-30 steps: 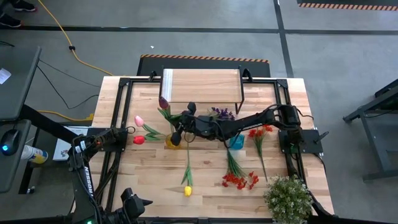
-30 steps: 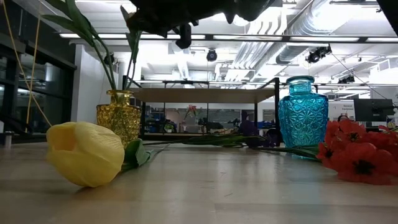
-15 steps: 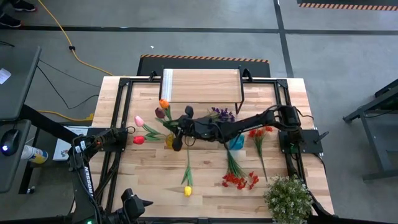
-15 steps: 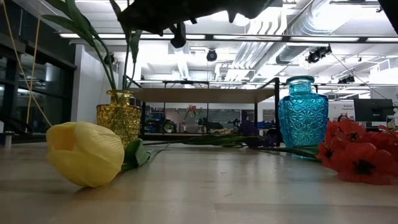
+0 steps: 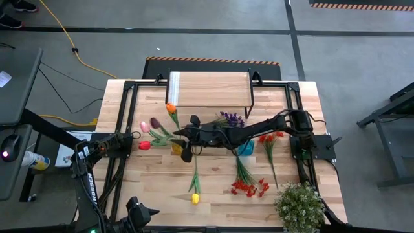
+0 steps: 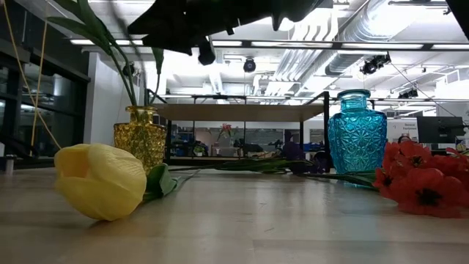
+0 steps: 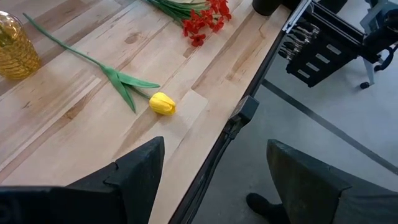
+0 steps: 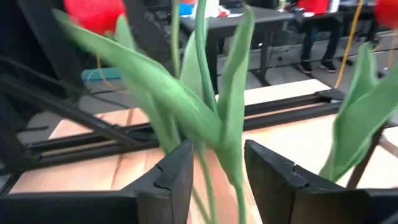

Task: Pick and place flowers into a vace then onto a shelf
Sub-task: Put the dark red tulip into the yellow vase, then put the yellow tulip into the yellow vase

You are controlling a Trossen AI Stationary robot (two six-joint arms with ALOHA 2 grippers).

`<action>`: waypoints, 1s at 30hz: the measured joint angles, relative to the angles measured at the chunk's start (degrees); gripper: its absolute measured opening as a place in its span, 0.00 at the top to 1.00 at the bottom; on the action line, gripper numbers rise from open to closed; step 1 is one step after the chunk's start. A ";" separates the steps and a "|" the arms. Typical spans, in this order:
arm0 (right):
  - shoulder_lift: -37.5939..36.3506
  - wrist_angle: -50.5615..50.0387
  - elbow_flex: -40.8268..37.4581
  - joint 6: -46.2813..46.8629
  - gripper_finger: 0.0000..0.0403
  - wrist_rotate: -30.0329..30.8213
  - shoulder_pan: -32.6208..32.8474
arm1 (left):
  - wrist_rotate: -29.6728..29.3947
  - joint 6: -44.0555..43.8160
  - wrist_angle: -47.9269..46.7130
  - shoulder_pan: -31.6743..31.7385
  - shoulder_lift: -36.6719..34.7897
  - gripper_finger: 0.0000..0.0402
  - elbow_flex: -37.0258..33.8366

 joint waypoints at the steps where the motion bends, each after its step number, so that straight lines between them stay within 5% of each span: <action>1: 0.00 -0.15 0.01 -0.01 0.65 -0.52 0.01 | -0.01 0.00 0.29 0.00 0.00 0.21 0.00; 30: -6.43 -7.05 0.02 -0.04 0.61 -10.73 1.13 | -0.32 -0.18 9.43 -0.02 0.00 0.21 0.02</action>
